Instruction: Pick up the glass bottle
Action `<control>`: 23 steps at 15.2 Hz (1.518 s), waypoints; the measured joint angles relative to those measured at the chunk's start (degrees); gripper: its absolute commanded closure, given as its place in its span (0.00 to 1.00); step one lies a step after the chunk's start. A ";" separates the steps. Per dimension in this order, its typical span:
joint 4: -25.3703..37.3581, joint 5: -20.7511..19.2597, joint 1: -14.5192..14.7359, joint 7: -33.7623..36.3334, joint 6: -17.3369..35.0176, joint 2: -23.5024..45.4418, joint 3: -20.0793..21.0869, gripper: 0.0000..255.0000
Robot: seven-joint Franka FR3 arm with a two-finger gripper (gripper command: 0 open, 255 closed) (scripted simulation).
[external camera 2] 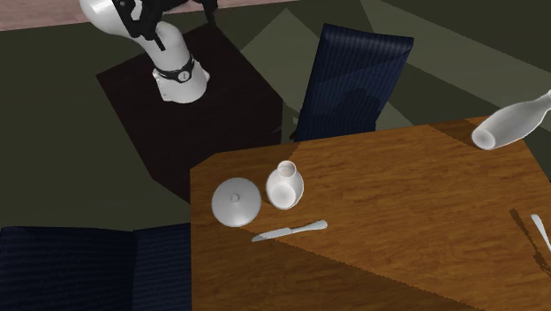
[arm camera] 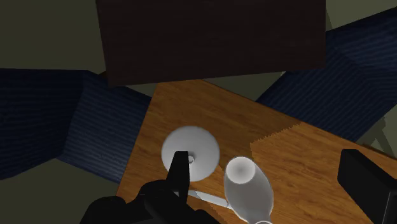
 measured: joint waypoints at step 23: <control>1.32 0.87 1.32 6.22 40.52 36.47 4.53 0.00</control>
